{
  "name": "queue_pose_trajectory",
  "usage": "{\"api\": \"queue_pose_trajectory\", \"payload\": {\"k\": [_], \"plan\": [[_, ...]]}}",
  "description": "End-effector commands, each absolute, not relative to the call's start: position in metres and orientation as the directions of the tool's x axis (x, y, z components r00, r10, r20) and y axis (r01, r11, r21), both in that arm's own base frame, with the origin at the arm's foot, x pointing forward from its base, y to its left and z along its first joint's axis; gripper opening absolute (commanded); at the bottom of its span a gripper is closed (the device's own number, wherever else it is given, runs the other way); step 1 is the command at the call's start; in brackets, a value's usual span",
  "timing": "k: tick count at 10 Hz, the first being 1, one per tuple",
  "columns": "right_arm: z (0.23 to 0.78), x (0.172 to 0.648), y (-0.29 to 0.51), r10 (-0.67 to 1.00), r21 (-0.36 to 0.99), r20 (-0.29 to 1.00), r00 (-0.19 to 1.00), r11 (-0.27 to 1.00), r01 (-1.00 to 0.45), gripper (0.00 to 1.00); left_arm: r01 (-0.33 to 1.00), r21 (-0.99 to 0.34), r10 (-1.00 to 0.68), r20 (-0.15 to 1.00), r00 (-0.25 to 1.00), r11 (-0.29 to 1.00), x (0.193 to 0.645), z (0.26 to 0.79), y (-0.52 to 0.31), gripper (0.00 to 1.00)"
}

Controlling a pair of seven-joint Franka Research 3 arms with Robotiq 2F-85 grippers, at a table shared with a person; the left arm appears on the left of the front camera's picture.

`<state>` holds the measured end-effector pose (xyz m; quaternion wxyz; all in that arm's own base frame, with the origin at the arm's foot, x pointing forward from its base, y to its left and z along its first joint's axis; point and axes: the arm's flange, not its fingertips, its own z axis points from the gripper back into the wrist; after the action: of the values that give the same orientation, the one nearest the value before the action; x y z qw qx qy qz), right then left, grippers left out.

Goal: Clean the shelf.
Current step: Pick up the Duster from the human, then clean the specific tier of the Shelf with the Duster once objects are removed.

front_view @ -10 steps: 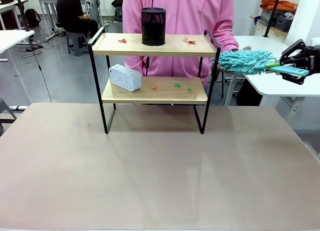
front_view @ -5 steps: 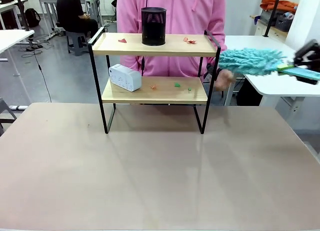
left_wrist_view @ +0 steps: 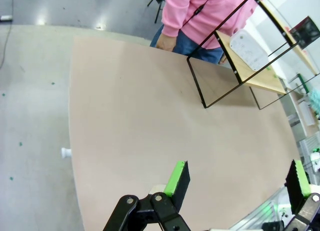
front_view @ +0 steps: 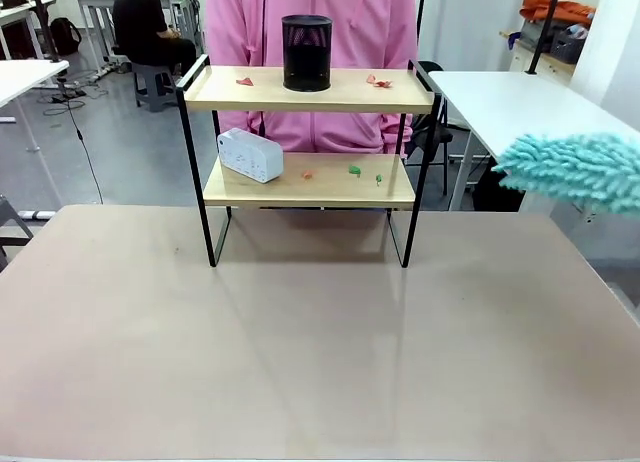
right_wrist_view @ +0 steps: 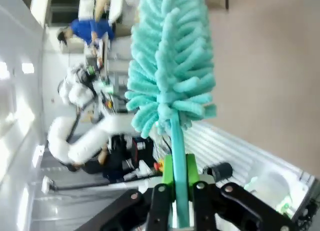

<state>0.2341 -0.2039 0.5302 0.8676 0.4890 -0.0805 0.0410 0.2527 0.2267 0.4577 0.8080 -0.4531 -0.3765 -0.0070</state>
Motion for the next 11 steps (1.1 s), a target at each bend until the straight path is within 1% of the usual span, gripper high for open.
{"api": "queue_pose_trajectory", "payload": {"k": [1,2,3,4,11], "plan": [[0.501,0.242,-0.207,0.141,0.82,0.168,0.976,0.528,-0.218,0.0,0.379,-0.717,0.328,0.636,0.698,0.585,0.254,0.458,0.227,1.0],[0.493,0.245,-0.2,0.198,0.819,0.129,0.972,0.531,-0.217,0.0,0.379,-0.717,0.328,0.636,0.698,0.585,0.254,0.458,0.227,1.0],[0.487,0.257,-0.189,0.217,0.805,0.097,0.971,0.557,-0.204,0.0,0.379,-0.717,0.328,0.636,0.698,0.585,0.254,0.458,0.227,1.0],[0.499,0.231,-0.203,0.118,0.83,0.142,0.983,0.527,-0.183,0.0,0.379,-0.717,0.328,0.636,0.698,0.585,0.254,0.458,0.227,1.0],[0.499,0.231,-0.203,0.118,0.83,0.142,0.983,0.527,-0.183,0.0,0.379,-0.717,0.328,0.636,0.698,0.585,0.254,0.458,0.227,1.0]]}}
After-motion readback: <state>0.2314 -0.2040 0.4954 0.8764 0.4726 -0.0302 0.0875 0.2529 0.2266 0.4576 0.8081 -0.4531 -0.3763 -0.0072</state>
